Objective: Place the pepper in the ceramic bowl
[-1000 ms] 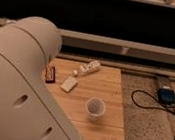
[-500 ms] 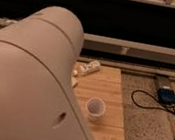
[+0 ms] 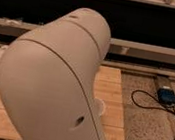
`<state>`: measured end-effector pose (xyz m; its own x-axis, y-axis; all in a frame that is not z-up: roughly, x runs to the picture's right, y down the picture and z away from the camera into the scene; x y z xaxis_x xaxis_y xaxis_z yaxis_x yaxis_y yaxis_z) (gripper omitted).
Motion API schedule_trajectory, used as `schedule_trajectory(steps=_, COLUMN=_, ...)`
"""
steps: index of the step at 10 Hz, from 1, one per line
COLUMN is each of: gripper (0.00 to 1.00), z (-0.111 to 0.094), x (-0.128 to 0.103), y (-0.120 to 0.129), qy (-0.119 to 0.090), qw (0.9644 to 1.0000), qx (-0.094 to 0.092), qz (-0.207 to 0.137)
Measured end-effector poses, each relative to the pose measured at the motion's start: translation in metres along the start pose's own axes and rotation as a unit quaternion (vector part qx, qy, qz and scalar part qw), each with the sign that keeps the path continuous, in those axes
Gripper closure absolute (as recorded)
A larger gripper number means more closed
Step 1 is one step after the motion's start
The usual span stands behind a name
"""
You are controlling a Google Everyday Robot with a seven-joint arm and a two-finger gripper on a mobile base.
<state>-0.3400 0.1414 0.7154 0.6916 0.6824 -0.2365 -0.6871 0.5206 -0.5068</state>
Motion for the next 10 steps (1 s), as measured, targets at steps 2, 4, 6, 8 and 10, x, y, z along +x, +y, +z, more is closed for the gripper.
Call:
schedule_trajectory(steps=2, gripper=0.61, z=0.01, x=-0.027, y=-0.012, qy=-0.006, qw=0.9999, qx=0.0, qz=0.011)
schedule_trajectory(steps=4, gripper=0.41, z=0.022, x=-0.05, y=-0.019, qy=-0.006, qw=0.9998, qx=0.006, qz=0.019)
schedule_trajectory(steps=6, gripper=0.23, z=0.033, x=-0.065, y=-0.024, qy=-0.004, qw=0.9996, qx=0.012, qz=0.024)
schedule_trajectory(steps=8, gripper=0.2, z=0.043, x=-0.07, y=-0.035, qy=0.002, qw=0.9992, qx=0.019, qz=0.035)
schedule_trajectory(steps=10, gripper=0.2, z=0.054, x=-0.07, y=-0.048, qy=0.008, qw=0.9983, qx=0.023, qz=0.054)
